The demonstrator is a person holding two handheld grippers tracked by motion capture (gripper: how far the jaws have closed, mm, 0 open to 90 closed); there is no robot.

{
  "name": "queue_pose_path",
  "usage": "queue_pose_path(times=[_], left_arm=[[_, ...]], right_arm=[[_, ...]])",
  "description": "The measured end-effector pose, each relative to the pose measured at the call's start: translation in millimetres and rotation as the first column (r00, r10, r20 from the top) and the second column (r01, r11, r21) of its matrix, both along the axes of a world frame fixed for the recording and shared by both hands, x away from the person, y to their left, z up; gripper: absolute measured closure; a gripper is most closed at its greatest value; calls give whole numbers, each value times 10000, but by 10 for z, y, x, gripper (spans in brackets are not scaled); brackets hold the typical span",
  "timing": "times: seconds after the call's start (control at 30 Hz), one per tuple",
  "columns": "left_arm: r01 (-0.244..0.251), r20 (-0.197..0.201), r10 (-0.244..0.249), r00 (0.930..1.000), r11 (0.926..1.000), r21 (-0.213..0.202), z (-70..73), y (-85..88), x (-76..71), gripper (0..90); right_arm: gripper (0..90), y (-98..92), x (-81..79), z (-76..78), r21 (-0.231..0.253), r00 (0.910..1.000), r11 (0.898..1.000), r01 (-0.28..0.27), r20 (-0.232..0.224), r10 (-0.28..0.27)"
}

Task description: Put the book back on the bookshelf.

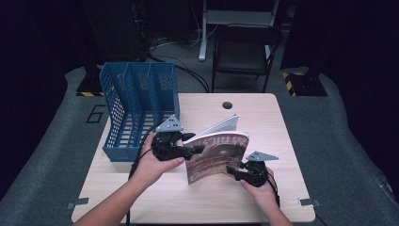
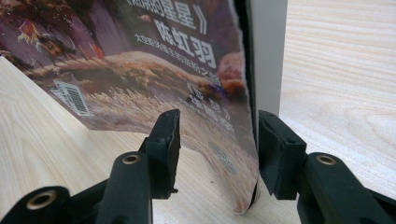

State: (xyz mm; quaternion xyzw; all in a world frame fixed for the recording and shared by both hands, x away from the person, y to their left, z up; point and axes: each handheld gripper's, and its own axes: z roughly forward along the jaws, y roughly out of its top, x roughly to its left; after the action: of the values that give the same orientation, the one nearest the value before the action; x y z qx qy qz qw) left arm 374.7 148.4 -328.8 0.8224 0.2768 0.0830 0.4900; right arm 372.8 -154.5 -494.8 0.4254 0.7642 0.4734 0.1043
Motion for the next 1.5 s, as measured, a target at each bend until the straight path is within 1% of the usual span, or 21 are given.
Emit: queue_pose_path(times=[0.03, 0.07, 0.13, 0.33, 0.47, 0.5, 0.67, 0.7, 0.83, 0.87, 0.93, 1.0, 1.07, 1.1, 1.13, 1.2, 1.27, 1.3, 1.43, 1.5], left_arm=[[-96, 45, 96, 9999, 9999, 73, 17, -19, -3, 440], [-32, 88, 31, 10000, 9999, 122, 36, -38, 11, 471], [-15, 115, 13, 9999, 9999, 157, 54, -51, 21, 477], [74, 78, -74, 9999, 10000, 38, 115, -99, 45, 532], [211, 71, -212, 9997, 9996, 176, 163, -148, 69, 568], [202, 88, -204, 9998, 9994, 269, 173, -161, 71, 574], [259, 99, -263, 9996, 9990, 365, 196, -211, 93, 608], [218, 150, -225, 9996, 9990, 400, 200, -225, 101, 609], [315, 208, -325, 9993, 9984, 467, 217, -256, 129, 621], [310, 165, -316, 9994, 9987, 403, 219, -266, 133, 628], [350, 108, -355, 9993, 9984, 437, 232, -287, 146, 646], [389, 108, -395, 9992, 9982, 462, 238, -290, 156, 649], [325, 112, -330, 9994, 9987, 390, 245, -303, 166, 654], [324, 127, -329, 9994, 9986, 418, 248, -311, 171, 655], [350, 137, -357, 9993, 9982, 485, 250, -314, 172, 663], [288, 286, -305, 9991, 9979, 582, 243, -333, 164, 696], [317, 293, -336, 9990, 9976, 614, 242, -336, 163, 716], [318, 279, -335, 9990, 9976, 608, 241, -336, 164, 728], [342, 206, -357, 9992, 9970, 695, 229, -340, 168, 748], [434, 173, -448, 9988, 9963, 742, 226, -341, 165, 772]], right_arm=[[529, 0, 0, 0, -9, 10000, 10000, -4, -1, 4], [529, 0, 0, -1, -10, 10000, 10000, -4, -2, 4], [529, 0, 0, -1, -13, 10000, 10000, -7, -2, 7], [529, -4, 2, 0, -57, 10000, 10000, 4, 47, -3], [529, -14, -2, 8, -8, 10000, 10000, 94, 33, -94], [529, -13, -3, 9, 15, 9999, 9999, 129, -14, -129], [529, -24, -1, 11, -7, 9999, 9999, 133, 19, -133], [529, -24, -1, 11, -8, 9999, 9999, 130, 24, -130], [529, -23, -2, 12, -7, 9999, 9999, 136, 17, -136], [529, -24, -1, 12, -17, 9999, 9999, 121, 25, -121], [529, -25, 0, 11, -12, 9999, 9999, 127, 29, -127], [529, -25, 1, 11, -14, 9999, 9999, 126, 32, -126], [529, -23, 0, 11, -7, 9999, 9999, 136, 13, -136], [529, -22, 0, 10, -1, 9999, 9999, 109, 5, -109], [528, -22, 0, 10, -2, 9999, 9999, 101, -5, -101], [527, -22, 1, 10, -16, 10000, 10000, 88, 5, -88], [527, -23, 1, 10, -40, 9999, 9999, 132, 33, -132], [527, -19, -3, 11, 18, 9999, 9999, 160, -43, -160], [527, -23, 0, 11, -4, 9999, 9999, 121, 29, -121], [527, -24, 1, 11, -12, 9999, 9999, 156, 47, -156]])
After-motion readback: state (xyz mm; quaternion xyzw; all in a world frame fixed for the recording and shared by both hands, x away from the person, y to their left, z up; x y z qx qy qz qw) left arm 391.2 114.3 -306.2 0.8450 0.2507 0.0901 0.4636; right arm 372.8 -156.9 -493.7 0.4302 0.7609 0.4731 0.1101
